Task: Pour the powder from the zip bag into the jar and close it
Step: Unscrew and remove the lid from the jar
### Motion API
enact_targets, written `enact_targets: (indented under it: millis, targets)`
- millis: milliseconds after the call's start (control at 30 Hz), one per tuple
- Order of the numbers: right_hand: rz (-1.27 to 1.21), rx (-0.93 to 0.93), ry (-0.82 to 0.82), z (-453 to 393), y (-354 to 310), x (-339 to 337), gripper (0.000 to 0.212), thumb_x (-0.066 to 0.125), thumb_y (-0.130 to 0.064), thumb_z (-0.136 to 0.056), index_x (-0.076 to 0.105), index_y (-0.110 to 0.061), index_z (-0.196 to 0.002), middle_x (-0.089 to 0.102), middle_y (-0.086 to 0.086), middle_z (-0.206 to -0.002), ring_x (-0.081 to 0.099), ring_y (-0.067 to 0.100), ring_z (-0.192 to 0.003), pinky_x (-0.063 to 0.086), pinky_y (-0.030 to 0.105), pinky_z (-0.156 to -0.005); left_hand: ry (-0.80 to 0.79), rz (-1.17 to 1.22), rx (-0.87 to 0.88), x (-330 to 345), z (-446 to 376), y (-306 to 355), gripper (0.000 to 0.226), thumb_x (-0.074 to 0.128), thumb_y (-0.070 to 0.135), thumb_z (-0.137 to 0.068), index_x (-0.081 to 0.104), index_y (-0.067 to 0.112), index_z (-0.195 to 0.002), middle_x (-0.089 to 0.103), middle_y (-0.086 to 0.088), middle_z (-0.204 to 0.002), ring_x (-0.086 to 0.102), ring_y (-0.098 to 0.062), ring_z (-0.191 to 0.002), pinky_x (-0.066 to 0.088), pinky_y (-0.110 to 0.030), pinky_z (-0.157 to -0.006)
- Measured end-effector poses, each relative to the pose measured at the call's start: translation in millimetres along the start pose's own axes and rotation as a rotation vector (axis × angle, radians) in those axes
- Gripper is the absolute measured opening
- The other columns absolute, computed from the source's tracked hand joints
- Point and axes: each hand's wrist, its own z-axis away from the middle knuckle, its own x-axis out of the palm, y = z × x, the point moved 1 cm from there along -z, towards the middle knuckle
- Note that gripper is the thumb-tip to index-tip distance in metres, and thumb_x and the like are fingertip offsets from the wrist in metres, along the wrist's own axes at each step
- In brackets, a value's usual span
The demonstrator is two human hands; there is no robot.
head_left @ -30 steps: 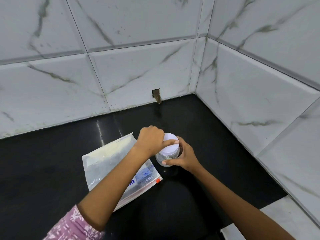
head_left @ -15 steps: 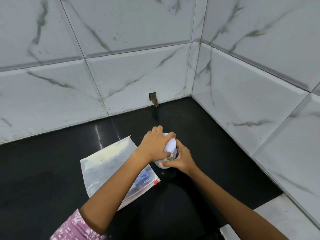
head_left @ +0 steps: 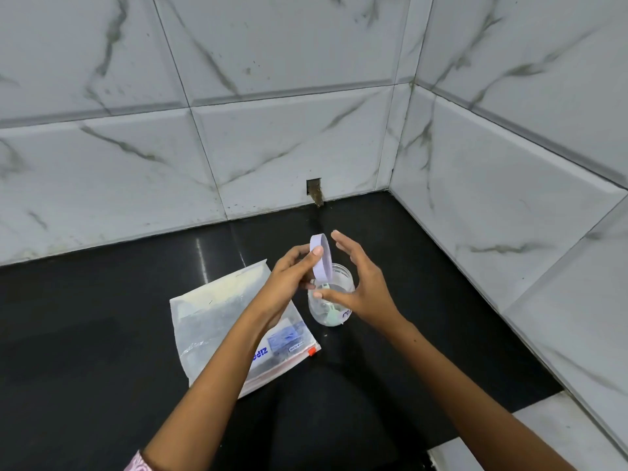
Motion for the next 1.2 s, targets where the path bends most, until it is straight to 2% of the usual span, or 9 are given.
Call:
enact_targets:
  millis: [133,267,400,500,733,867,1033,1133,1200]
  targets:
    - [0.046,-0.096,-0.004,-16.1,-11.0,-2.6,0.083,0.085,-0.033,-0.068,0.044,-0.018,-0.138,0.053,-0.003,-0.137,0.052,0.009,-0.122,0.050,0.022,-0.096,0.008,0.118,-0.033,0.7,2.4,2.7,0.036,0.049,0.045,-0.094,0.060,0.019,-0.117,0.067,-0.007,-0.102,0.069,-0.011,-0.085,0.055,-0.022,-0.071]
    - [0.139,-0.043,-0.053,-31.8,-4.0,-6.3,0.095,0.083,-0.049,-0.063,0.035,-0.031,-0.143,0.047,-0.004,-0.134,0.050,0.009,-0.118,0.054,0.028,-0.092,0.087,-0.020,0.001,-2.6,4.1,2.2,0.050,0.044,0.049,-0.094,0.049,0.019,-0.134,0.063,-0.007,-0.121,0.065,-0.020,-0.106,0.055,-0.023,-0.080]
    - [0.187,0.183,0.112,-51.0,10.3,-13.7,0.088,0.077,-0.063,-0.060,0.047,-0.031,-0.136,0.049,0.000,-0.130,0.052,0.016,-0.115,0.054,0.036,-0.090,0.290,-0.139,0.068,-8.2,11.3,-10.8,0.042,0.045,0.042,-0.096,0.054,0.015,-0.128,0.067,-0.006,-0.117,0.062,-0.019,-0.107,0.047,-0.019,-0.079]
    - [0.338,0.381,0.082,-68.0,20.8,-9.2,0.093,0.073,-0.070,-0.060,0.048,-0.024,-0.137,0.050,0.008,-0.134,0.052,0.024,-0.119,0.051,0.038,-0.091,0.307,-0.263,0.082,-11.4,17.0,-24.8,0.033,0.045,0.035,-0.098,0.064,0.011,-0.111,0.068,-0.005,-0.109,0.062,-0.018,-0.100,0.046,-0.019,-0.076]
    - [0.364,0.779,-0.168,-96.0,39.1,20.2,0.089,0.083,-0.043,-0.065,0.041,-0.009,-0.136,0.046,0.016,-0.137,0.050,0.033,-0.123,0.048,0.045,-0.097,0.342,-0.396,0.069,-15.5,27.0,-42.7,0.033,0.050,0.033,-0.096,0.066,0.008,-0.111,0.068,-0.006,-0.111,0.062,-0.016,-0.102,0.046,-0.023,-0.089]
    - [0.377,0.917,-0.254,-103.5,45.5,27.8,0.067,0.082,-0.031,-0.066,0.055,-0.007,-0.123,0.058,0.013,-0.126,0.062,0.026,-0.108,0.053,0.032,-0.077,0.343,-0.436,0.054,-18.0,31.6,-45.6,0.031,0.052,0.031,-0.096,0.066,0.009,-0.112,0.068,-0.007,-0.113,0.061,-0.018,-0.104,0.046,-0.026,-0.092]
    - [0.308,0.874,-0.167,-98.8,51.2,21.4,0.062,0.079,-0.031,-0.075,0.053,-0.005,-0.125,0.058,0.015,-0.126,0.061,0.028,-0.103,0.053,0.035,-0.082,0.333,-0.465,0.052,-21.0,35.2,-51.1,0.028,0.053,0.030,-0.096,0.067,0.011,-0.109,0.068,-0.004,-0.113,0.061,-0.014,-0.101,0.044,-0.022,-0.088]
    - [0.177,0.666,-0.096,-83.0,45.8,12.9,0.034,0.070,-0.036,-0.084,0.067,-0.010,-0.106,0.067,0.009,-0.115,0.062,0.023,-0.100,0.052,0.037,-0.089,0.324,-0.484,0.047,-25.3,39.5,-56.5,0.025,0.054,0.029,-0.095,0.068,0.013,-0.109,0.068,-0.003,-0.113,0.061,-0.013,-0.100,0.045,-0.022,-0.090]
    - [0.158,0.553,-0.127,-64.8,36.6,11.1,0.027,0.067,-0.041,-0.085,0.072,-0.015,-0.093,0.071,0.003,-0.102,0.064,0.017,-0.094,0.052,0.032,-0.084,0.324,-0.500,0.029,-29.3,43.4,-61.5,0.023,0.054,0.028,-0.095,0.067,0.014,-0.108,0.067,-0.003,-0.114,0.060,-0.013,-0.099,0.046,-0.024,-0.092]
